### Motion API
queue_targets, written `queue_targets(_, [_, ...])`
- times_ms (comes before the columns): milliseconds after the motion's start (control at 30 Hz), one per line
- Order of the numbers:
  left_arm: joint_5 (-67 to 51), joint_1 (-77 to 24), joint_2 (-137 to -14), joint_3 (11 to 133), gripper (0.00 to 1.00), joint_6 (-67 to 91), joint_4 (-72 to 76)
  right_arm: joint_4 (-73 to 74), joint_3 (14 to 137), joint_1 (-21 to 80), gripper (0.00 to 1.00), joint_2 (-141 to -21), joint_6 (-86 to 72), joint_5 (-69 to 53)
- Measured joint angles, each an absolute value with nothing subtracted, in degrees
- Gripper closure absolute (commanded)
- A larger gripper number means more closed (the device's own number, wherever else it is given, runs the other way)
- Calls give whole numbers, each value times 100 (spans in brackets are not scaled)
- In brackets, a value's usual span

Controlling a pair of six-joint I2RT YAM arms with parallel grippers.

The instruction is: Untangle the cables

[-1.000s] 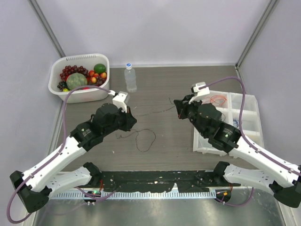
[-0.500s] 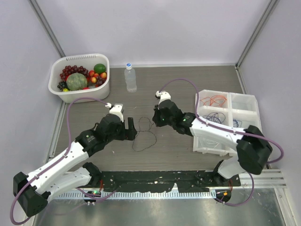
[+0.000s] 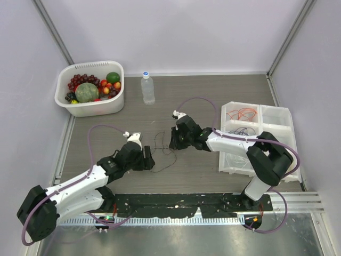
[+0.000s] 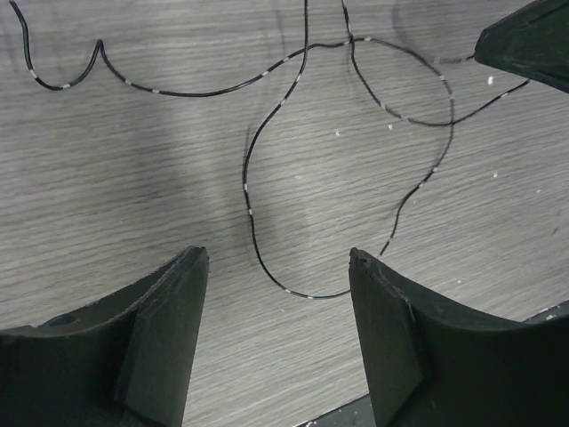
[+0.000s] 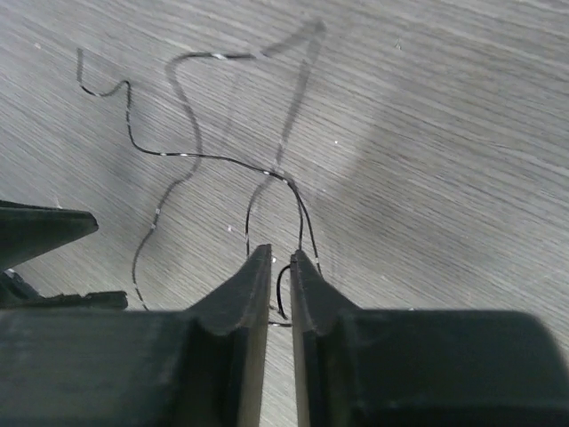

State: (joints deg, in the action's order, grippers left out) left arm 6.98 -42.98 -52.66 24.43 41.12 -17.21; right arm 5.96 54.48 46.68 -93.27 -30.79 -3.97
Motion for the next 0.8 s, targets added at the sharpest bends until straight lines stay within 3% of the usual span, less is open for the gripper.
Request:
queue_targets(33, [698,-4298,-5273,2351,34,4165,-1645,582,5441,4665,68,-9371,-3085,-414])
queue_targets(167, [683,-4298,-5358,2145,35,4338,-1372,578,5441,4648,56,-9570,-3004,-434])
queue_targets(467, [681,-4298,-5306,2062,35,4501,-1007,781,5500,4681,51,-9867,-2637,-384])
queue_targets(633, [681,-4298,-5142,2045,35,4506,-987,1090,5789,4976,59,-10097,-2429,-145])
queue_targets(800, [687,-4298,-4936,2045,35,4504,-1020,1431,6267,5363,95,-10442,-2283,467])
